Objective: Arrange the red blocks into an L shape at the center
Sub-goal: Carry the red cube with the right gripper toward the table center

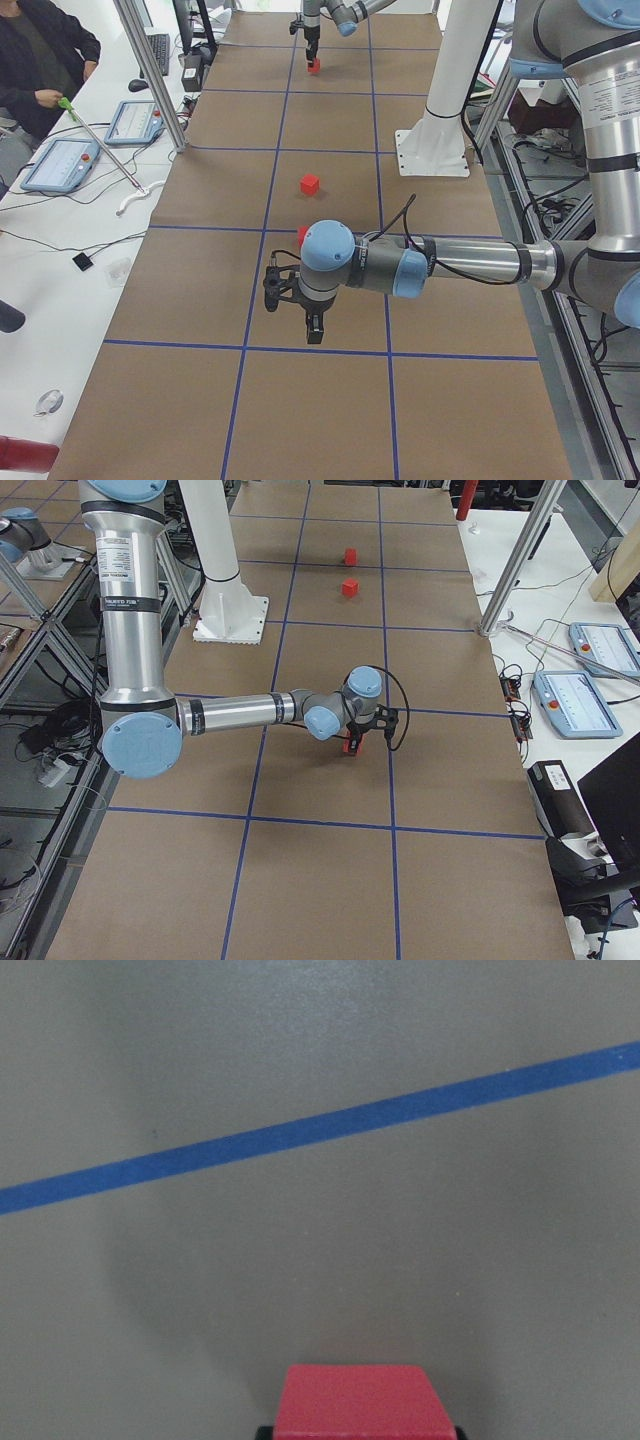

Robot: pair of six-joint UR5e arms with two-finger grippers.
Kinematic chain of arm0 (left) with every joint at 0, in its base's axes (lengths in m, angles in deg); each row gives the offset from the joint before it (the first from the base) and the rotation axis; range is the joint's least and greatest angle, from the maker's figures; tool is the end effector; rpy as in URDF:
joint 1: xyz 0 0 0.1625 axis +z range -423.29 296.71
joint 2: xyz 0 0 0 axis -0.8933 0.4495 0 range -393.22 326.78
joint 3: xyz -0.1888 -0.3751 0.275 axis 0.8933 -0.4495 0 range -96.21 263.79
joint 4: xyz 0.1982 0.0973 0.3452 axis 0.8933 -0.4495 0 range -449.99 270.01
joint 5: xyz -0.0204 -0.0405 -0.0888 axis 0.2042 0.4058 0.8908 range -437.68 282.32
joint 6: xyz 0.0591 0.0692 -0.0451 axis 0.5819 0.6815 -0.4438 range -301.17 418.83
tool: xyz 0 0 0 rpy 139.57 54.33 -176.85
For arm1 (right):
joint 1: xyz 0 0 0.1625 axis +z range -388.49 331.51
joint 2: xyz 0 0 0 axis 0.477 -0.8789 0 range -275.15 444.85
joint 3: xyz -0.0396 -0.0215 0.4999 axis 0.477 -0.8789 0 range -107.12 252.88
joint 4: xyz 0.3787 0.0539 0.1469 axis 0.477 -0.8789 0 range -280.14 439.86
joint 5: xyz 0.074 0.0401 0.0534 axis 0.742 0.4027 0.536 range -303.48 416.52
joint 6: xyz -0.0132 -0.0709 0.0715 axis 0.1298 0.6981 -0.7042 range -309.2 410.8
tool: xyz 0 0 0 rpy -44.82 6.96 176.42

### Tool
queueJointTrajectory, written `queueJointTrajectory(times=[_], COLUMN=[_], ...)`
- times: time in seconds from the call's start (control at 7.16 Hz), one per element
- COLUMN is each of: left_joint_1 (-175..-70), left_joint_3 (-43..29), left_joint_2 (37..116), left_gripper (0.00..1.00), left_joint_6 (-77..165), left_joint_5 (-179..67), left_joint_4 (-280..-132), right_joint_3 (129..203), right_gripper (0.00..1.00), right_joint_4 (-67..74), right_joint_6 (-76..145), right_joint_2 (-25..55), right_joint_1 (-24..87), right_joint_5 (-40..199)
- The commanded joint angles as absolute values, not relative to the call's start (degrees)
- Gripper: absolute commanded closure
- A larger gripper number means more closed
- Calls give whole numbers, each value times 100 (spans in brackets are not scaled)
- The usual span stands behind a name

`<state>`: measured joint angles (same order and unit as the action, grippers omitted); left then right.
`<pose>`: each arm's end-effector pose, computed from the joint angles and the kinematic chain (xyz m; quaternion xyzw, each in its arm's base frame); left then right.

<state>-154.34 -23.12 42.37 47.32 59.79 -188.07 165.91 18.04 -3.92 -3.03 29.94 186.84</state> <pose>-0.0652 -0.3717 0.6809 0.0475 0.4068 -0.0628 0.9101 -0.2200 -0.4872 0.6392 -0.0294 -0.4250 0.0837 0.9008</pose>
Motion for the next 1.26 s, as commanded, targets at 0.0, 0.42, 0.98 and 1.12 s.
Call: queueJointTrajectory(times=[0.0, 0.42, 0.98, 1.12], left_joint_1=[-15434, -15425, -15425, -15425], left_joint_3=[-2343, -2422, -2467, -2467], left_joint_2=[4237, 4159, 4096, 3992], left_gripper=[0, 0, 0, 0], left_joint_6=[4732, 4697, 4696, 4696], left_joint_5=[5996, 6163, 6304, 6304], left_joint_4=[-18816, -18825, -18816, -18842], right_joint_3=[16938, 17394, 16994, 16487], right_gripper=[100, 100, 100, 100], right_joint_4=[1311, 245, -898, -873], right_joint_6=[-430, -1120, -2048, -2048], right_joint_2=[385, 1713, 3409, 3813], right_joint_1=[2768, 1700, 71, -79], right_joint_5=[18792, 17944, 16351, 16314])
